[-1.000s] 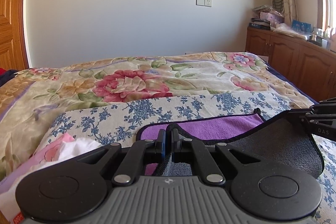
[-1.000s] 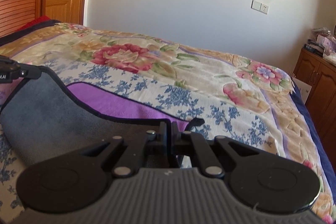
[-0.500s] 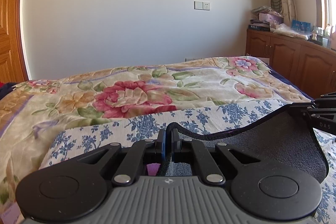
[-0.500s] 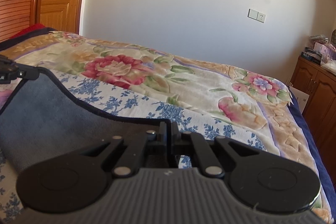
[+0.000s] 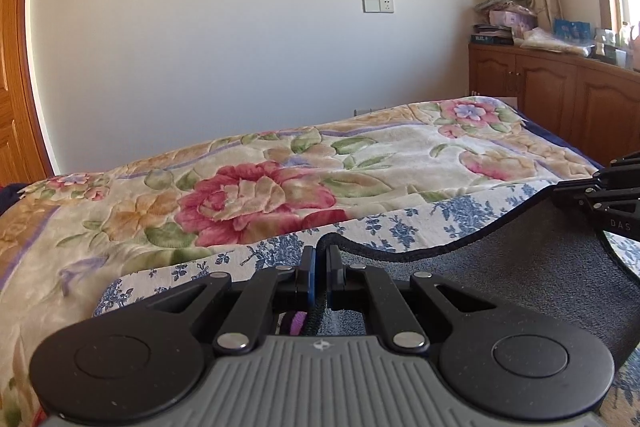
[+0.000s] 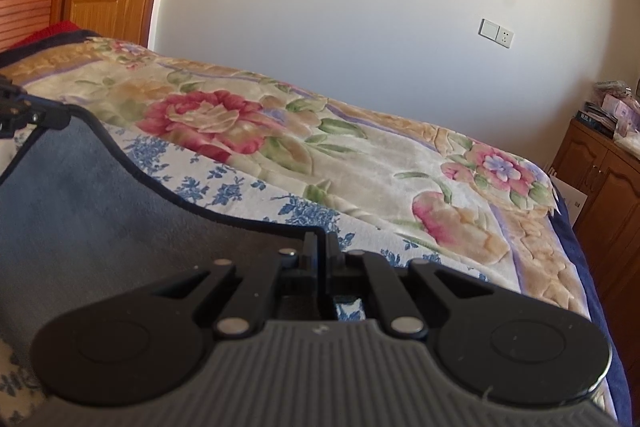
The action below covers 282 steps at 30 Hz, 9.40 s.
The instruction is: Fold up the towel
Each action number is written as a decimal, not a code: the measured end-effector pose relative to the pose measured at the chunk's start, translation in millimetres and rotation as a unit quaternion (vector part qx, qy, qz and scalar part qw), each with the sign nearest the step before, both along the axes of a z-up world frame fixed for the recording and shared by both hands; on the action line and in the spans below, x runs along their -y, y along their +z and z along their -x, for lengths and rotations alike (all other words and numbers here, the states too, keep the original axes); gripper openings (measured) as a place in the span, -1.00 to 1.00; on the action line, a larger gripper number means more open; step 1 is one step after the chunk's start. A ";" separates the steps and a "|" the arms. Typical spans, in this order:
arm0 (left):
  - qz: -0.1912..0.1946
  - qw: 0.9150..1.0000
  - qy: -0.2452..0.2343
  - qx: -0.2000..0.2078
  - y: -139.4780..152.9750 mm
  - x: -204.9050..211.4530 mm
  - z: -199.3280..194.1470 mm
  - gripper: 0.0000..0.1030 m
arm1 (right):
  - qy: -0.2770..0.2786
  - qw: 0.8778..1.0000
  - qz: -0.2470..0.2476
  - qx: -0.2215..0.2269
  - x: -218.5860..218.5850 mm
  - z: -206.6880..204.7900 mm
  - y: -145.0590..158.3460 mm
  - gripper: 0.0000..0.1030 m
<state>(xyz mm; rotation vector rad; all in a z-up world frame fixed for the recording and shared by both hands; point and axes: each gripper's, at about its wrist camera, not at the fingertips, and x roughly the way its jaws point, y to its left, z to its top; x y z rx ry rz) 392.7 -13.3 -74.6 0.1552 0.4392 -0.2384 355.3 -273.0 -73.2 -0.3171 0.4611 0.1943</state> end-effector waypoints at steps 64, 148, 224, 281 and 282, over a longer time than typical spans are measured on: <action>-0.013 1.000 -0.006 -0.007 99.3 9.3 128.9 0.70 | -0.026 0.995 -0.098 -0.022 -6.4 126.8 77.8 0.05; 0.014 0.998 0.067 -0.010 70.3 -25.7 358.1 1.00 | -0.053 0.992 -0.114 0.003 -20.9 329.5 74.8 1.00; 0.018 0.993 0.073 0.090 64.3 -23.8 379.0 1.00 | -0.092 0.983 -0.131 0.092 -9.3 345.4 73.5 1.00; 0.017 0.993 0.073 0.090 62.2 -24.6 379.3 1.00 | -0.091 0.983 -0.130 0.095 -8.5 345.2 74.0 1.00; 0.017 0.993 0.073 0.090 62.2 -24.6 379.2 1.00 | -0.091 0.983 -0.130 0.095 -8.5 345.3 74.0 1.00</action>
